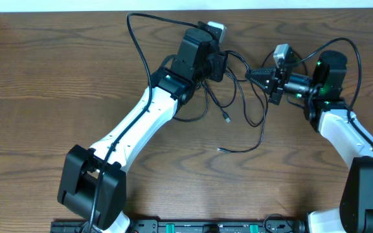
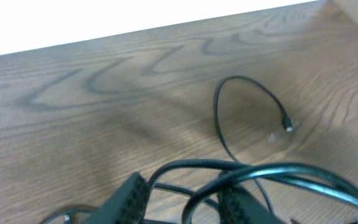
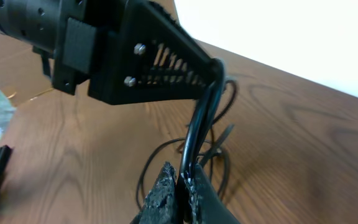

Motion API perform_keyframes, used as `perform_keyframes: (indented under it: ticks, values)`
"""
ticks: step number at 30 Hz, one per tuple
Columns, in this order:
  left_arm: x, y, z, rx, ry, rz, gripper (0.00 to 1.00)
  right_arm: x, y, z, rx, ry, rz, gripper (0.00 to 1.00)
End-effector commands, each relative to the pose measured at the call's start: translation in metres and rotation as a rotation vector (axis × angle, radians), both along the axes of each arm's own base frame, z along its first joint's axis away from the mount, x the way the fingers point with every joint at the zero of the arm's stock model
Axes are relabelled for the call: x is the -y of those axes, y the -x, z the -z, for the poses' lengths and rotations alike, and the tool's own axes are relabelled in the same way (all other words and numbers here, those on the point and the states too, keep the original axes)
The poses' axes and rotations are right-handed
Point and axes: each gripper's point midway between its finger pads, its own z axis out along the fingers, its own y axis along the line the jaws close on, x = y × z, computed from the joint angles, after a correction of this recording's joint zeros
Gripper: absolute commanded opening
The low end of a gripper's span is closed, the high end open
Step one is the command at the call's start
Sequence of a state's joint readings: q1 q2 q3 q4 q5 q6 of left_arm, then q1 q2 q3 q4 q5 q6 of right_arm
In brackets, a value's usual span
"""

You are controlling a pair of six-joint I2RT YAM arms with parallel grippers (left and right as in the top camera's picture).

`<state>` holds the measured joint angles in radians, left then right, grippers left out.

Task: Untangle cables

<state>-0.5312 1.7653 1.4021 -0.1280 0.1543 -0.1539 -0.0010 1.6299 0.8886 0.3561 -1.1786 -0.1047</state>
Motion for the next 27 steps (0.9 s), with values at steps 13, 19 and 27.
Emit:
perform_keyframes:
  ticks: [13,19,27]
  values:
    - [-0.015,-0.014,0.001,0.067,-0.097,-0.05,0.4,-0.036,0.019,-0.017,0.034,-0.045,-0.131,0.01]
    - [-0.05,-0.031,0.002,0.115,-0.21,-0.237,0.23,-0.036,0.019,-0.018,0.035,-0.047,-0.135,0.01]
    - [-0.078,-0.039,0.006,0.117,-0.274,-0.328,0.19,-0.036,0.023,-0.02,0.043,-0.055,-0.162,0.01]
